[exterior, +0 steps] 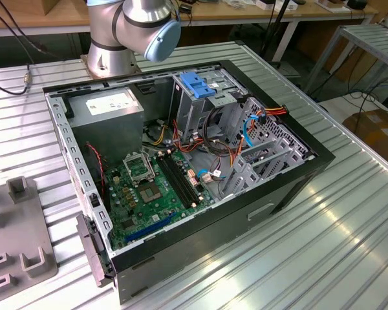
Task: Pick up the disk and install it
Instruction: 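Pick up the disk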
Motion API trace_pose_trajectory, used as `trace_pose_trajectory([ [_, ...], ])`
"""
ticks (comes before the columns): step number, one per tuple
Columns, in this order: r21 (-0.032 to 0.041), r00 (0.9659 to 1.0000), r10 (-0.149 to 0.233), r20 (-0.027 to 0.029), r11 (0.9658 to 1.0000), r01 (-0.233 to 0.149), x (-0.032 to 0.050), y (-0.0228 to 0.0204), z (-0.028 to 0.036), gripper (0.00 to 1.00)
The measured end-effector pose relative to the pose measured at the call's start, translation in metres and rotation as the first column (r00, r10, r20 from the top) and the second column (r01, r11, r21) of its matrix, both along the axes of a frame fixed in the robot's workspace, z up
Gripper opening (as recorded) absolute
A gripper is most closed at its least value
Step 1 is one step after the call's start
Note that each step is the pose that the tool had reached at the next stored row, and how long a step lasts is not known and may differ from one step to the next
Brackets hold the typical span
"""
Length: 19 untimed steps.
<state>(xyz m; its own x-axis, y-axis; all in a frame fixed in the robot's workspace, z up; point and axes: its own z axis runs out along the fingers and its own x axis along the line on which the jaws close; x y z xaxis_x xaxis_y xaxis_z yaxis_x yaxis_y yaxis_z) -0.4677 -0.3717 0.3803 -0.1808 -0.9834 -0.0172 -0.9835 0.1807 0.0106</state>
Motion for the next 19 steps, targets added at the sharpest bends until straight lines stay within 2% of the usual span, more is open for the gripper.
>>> trace_pose_trajectory([
  [2, -0.0001, 0.9995, 0.033, 0.0, 0.9995, -0.033, 0.0, 0.0, -0.001, 0.17],
  [3, -0.0001, 0.9989, 0.047, 0.0, 0.9989, -0.047, 0.0, 0.0, -0.0016, 0.24],
  [5, 0.0, 0.9966, 0.082, 0.0001, 0.9966, -0.082, -0.0001, 0.0, -0.003, 0.24],
  [6, 0.0, 0.9934, 0.114, 0.0001, 0.9934, -0.114, 0.0, -0.0011, -0.0065, 0.31],
  [7, -0.0002, 0.9933, 0.115, 0.0002, 0.9933, -0.115, 0.0, -0.0025, -0.0146, 0.4],
  [8, -0.0006, 0.9933, 0.115, 0.0003, 0.9933, -0.115, 0.0022, -0.0025, -0.0332, 0.54],
  [9, -0.0007, 0.9933, 0.115, 0.0003, 0.9933, -0.115, 0.0022, -0.0028, -0.0386, 0.54],
  [10, -0.0006, 0.9933, 0.115, 0.0003, 0.9933, -0.115, 0.0022, -0.0028, -0.0411, 0.54],
  [19, 0.0002, 0.9931, 0.117, 0.002, 0.9931, -0.117, 0.0021, -0.0028, -0.0492, 0.54],
])
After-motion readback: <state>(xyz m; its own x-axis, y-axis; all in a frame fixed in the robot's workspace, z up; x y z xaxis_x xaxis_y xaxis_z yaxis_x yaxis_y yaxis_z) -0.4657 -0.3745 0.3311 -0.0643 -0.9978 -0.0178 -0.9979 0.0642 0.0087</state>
